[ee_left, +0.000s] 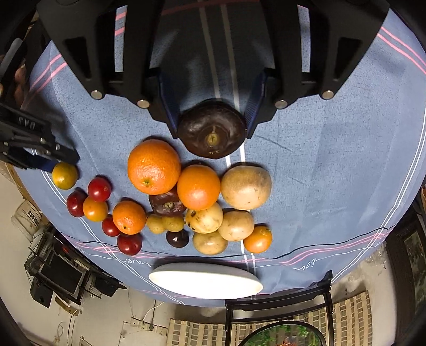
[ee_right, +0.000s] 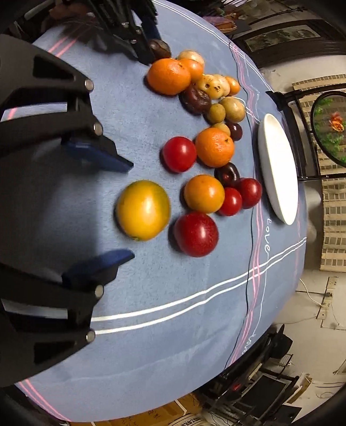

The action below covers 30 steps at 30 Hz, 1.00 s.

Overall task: Organize fruits
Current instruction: 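Grasp the dark brown fruit with left tool while right tool grasps yellow fruit, then carry both fruits to the white plate and open both tools to release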

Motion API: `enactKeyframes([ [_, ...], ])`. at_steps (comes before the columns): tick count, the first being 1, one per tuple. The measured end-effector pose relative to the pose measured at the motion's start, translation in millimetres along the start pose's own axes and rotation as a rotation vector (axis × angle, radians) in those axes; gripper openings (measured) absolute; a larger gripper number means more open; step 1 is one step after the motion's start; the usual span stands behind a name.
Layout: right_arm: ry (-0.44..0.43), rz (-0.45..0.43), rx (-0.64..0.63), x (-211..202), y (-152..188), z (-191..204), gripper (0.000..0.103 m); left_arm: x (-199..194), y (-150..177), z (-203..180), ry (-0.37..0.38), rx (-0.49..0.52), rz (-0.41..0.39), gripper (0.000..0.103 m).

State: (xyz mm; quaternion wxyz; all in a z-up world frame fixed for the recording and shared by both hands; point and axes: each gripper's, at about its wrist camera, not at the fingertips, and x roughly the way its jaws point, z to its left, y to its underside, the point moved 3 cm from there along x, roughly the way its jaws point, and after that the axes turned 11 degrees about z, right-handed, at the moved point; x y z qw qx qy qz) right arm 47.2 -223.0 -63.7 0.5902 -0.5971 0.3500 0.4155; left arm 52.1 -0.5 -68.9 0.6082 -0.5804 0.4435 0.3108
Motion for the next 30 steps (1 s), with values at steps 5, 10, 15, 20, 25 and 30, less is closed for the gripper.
enactKeyframes([
  [5, -0.048, -0.007, 0.021, 0, -6, -8, 0.042, 0, 0, 1, 0.002, 0.0, -0.005, 0.049],
  [10, -0.077, -0.027, 0.012, -10, -3, -7, 0.042, -10, 1, 2, 0.008, 0.01, -0.039, 0.049],
  [15, -0.089, -0.06, -0.013, -27, 0, -5, 0.042, -32, -4, 6, -0.015, 0.034, -0.1, 0.049],
  [20, -0.123, -0.128, -0.051, -56, -7, 2, 0.042, -61, -21, 4, -0.052, 0.107, -0.173, 0.049],
  [25, -0.153, -0.219, -0.103, -90, -44, 7, 0.042, -84, -62, -1, -0.105, 0.195, -0.255, 0.049],
  [30, -0.131, -0.244, -0.156, -85, -112, 16, 0.042, -81, -126, -5, -0.11, 0.223, -0.288, 0.049],
])
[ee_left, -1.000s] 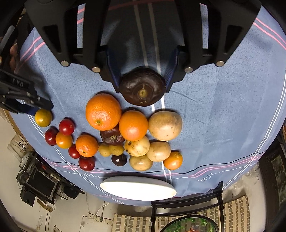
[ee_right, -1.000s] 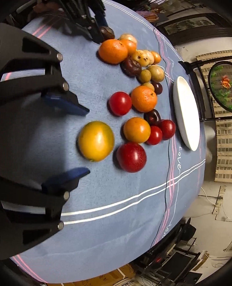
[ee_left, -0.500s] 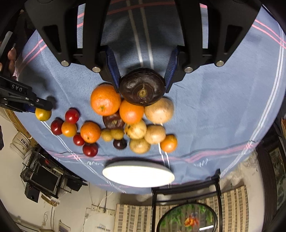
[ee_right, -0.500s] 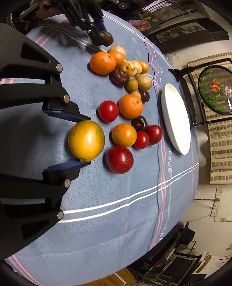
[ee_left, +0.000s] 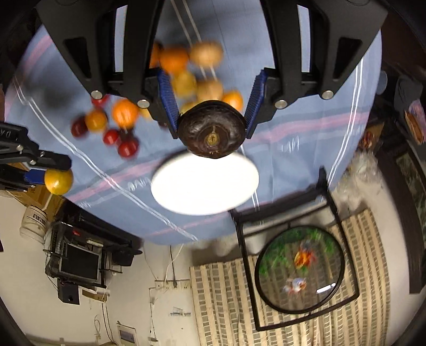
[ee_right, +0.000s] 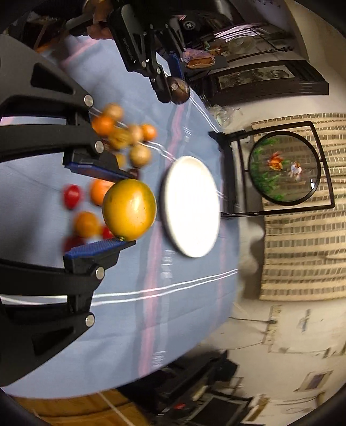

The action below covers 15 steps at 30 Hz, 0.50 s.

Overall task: Organize fruits
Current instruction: 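Carry both fruits to the white plate and open both tools to release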

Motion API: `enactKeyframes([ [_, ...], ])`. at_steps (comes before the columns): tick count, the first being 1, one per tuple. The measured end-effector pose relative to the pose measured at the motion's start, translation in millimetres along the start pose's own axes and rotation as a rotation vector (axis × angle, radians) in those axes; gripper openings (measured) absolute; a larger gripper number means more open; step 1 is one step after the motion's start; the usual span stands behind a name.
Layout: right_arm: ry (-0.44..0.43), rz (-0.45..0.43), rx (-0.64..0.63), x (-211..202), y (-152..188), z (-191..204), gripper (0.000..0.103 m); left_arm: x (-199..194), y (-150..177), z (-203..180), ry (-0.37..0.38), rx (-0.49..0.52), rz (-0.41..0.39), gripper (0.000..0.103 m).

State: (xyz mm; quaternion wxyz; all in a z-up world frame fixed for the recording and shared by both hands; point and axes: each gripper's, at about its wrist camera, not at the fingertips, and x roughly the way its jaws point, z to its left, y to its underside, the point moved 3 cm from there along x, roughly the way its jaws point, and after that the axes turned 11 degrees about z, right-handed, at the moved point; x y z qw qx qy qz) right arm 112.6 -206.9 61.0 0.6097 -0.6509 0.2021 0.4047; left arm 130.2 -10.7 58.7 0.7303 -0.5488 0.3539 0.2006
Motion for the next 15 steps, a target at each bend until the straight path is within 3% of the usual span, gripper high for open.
enactKeyframes([
  [8, 0.047, 0.198, -0.013, 126, -96, -32, 0.042, 119, -87, 39, -0.016, -0.088, 0.123, 0.049],
  [12, 0.024, 0.3, -0.005, 187, -127, -46, 0.042, 181, -105, 55, -0.069, -0.107, 0.202, 0.049],
  [15, 0.02, 0.323, 0.016, 217, -144, -51, 0.042, 219, -118, 63, -0.043, -0.134, 0.239, 0.049],
])
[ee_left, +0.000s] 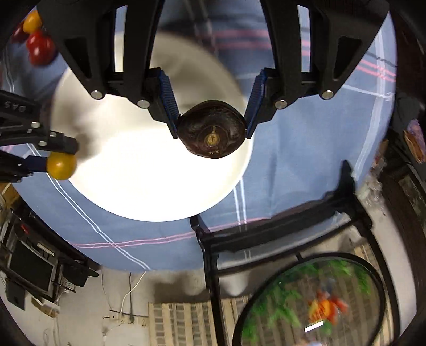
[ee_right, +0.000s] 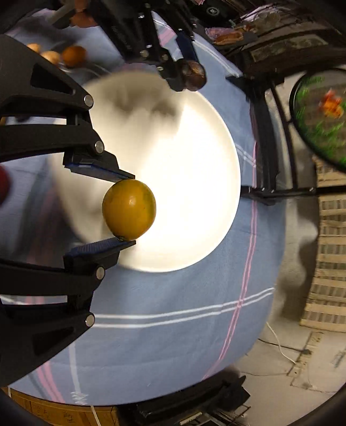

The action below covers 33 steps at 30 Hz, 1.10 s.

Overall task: Organize fruits
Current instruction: 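Carry both fruits to the white plate and open both tools to release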

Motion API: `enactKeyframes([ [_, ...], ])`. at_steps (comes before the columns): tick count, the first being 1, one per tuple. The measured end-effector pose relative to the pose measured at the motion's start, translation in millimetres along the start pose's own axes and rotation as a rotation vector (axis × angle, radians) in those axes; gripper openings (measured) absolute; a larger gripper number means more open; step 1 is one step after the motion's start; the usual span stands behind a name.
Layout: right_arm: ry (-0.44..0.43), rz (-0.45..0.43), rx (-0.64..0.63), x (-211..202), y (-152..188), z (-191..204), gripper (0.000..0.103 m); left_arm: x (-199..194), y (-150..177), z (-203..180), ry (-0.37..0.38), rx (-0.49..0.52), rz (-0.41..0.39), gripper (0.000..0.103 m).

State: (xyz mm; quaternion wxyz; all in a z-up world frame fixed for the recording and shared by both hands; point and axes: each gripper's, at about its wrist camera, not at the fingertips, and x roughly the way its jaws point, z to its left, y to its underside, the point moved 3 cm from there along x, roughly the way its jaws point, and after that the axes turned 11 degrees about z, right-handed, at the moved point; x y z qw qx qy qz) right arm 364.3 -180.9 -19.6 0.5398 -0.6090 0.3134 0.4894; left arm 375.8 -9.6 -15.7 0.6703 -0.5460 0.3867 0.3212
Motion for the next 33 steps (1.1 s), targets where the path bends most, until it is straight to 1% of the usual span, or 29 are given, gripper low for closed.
enactKeyframes([
  [3, -0.008, -0.008, 0.014, 16, -22, -3, 0.042, 17, -11, 4, 0.011, -0.028, 0.013, 0.049],
  [7, -0.039, 0.007, 0.05, 33, -37, -6, 0.043, 36, -23, 14, 0.044, -0.084, 0.029, 0.05],
  [8, -0.04, 0.014, 0.058, 35, -38, -8, 0.045, 38, -26, 15, 0.049, -0.091, 0.027, 0.055],
  [9, -0.037, 0.013, 0.074, 35, -40, -10, 0.051, 39, -27, 15, 0.055, -0.094, 0.02, 0.062],
  [10, -0.028, -0.002, 0.092, 32, -39, -12, 0.054, 37, -29, 14, 0.042, -0.097, 0.003, 0.073],
  [11, -0.032, -0.028, 0.108, 27, -39, -15, 0.057, 32, -28, 14, 0.034, -0.097, -0.017, 0.076],
  [12, -0.041, -0.052, 0.12, 21, -39, -17, 0.064, 28, -28, 15, 0.044, -0.096, -0.034, 0.077],
  [13, -0.046, -0.071, 0.128, 15, -37, -19, 0.064, 23, -27, 14, 0.063, -0.095, -0.043, 0.079],
  [15, -0.06, -0.086, 0.139, 2, -32, -23, 0.064, 15, -23, 14, 0.07, -0.1, -0.049, 0.08],
  [17, -0.085, -0.092, 0.147, -12, -20, -26, 0.064, 2, -16, 14, 0.086, -0.098, -0.055, 0.081],
  [19, -0.088, -0.092, 0.138, -26, -4, -26, 0.064, -11, -5, 13, 0.095, -0.092, -0.059, 0.085],
  [22, -0.081, -0.109, 0.114, -43, 23, -24, 0.064, -35, 18, 10, 0.119, -0.069, -0.079, 0.088],
  [24, -0.083, -0.129, 0.093, -57, 49, -21, 0.064, -50, 34, 9, 0.129, -0.056, -0.09, 0.089],
  [28, -0.103, -0.177, 0.086, -84, 110, -15, 0.064, -81, 79, 6, 0.158, -0.02, -0.112, 0.091],
  [31, -0.121, -0.18, 0.093, -93, 149, -12, 0.065, -97, 118, 3, 0.16, 0.007, -0.108, 0.091],
  [33, -0.117, -0.178, 0.095, -96, 174, -8, 0.065, -102, 136, 4, 0.159, 0.005, -0.103, 0.091],
])
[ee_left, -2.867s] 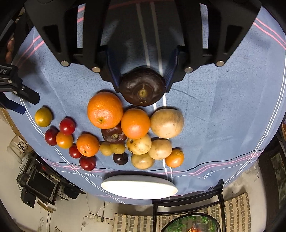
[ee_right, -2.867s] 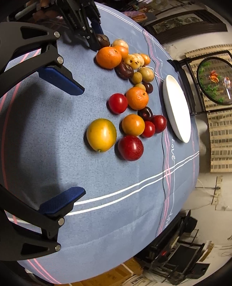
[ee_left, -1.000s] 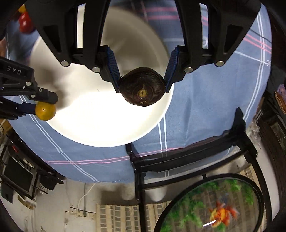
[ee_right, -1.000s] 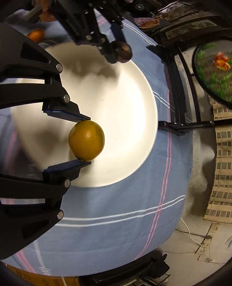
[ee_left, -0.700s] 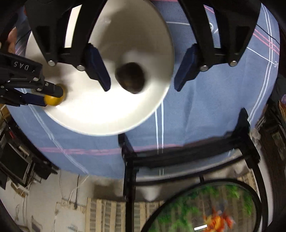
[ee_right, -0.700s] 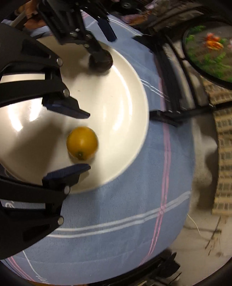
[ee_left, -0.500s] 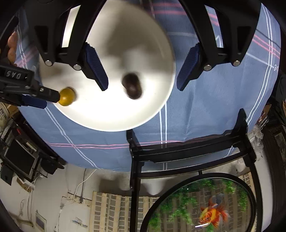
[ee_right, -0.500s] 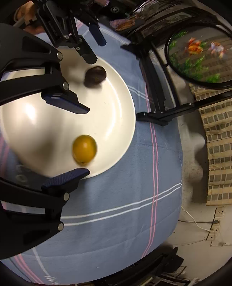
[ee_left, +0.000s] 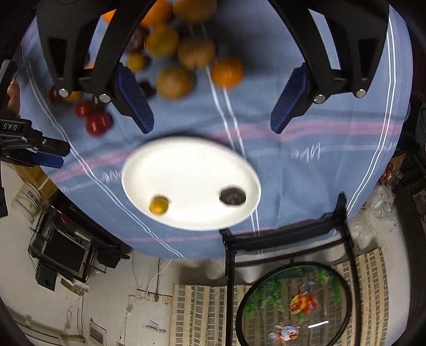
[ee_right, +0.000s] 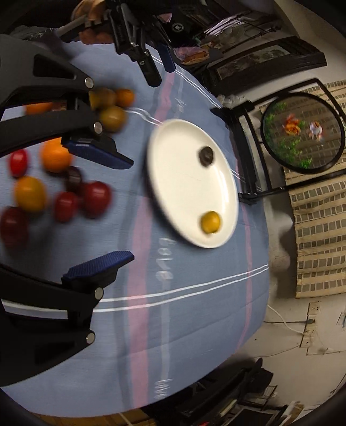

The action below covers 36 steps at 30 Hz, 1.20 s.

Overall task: Organize fruits
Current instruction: 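Carry both fruits to the white plate and open both tools to release, then return left tool to pale round fruit while right tool grasps red plum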

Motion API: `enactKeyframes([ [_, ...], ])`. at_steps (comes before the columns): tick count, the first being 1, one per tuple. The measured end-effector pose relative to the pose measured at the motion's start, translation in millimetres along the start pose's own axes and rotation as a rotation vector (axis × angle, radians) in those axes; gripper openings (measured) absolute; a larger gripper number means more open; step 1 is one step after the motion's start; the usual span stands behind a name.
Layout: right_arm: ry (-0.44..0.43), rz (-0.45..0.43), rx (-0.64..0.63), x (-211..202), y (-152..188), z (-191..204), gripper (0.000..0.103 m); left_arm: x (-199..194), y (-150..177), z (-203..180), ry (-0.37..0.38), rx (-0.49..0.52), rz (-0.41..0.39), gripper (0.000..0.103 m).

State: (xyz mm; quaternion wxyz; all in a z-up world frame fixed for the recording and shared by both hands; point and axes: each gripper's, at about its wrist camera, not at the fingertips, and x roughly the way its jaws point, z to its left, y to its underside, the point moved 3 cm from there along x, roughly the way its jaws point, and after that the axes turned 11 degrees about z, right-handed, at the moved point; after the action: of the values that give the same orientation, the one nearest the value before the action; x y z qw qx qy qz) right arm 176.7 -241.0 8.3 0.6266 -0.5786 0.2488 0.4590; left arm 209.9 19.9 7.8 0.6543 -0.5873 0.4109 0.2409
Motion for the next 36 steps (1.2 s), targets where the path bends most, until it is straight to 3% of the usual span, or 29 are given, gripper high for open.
enactKeyframes([
  [8, 0.053, 0.007, 0.007, -12, 75, 8, 0.065, -22, 70, -2, -0.069, -0.001, 0.039, 0.094],
  [16, 0.045, 0.015, 0.043, -17, 107, 1, 0.065, -27, 115, 4, -0.07, -0.042, 0.074, 0.095],
  [19, 0.084, 0.037, 0.044, -12, 115, -2, 0.065, -24, 126, 3, -0.074, -0.046, 0.094, 0.095],
  [32, 0.082, 0.063, 0.036, -3, 121, 3, 0.065, -1, 136, -2, -0.093, -0.012, 0.162, 0.095],
  [36, 0.074, 0.056, 0.025, -6, 120, 8, 0.065, 10, 130, -2, -0.06, -0.013, 0.203, 0.091],
])
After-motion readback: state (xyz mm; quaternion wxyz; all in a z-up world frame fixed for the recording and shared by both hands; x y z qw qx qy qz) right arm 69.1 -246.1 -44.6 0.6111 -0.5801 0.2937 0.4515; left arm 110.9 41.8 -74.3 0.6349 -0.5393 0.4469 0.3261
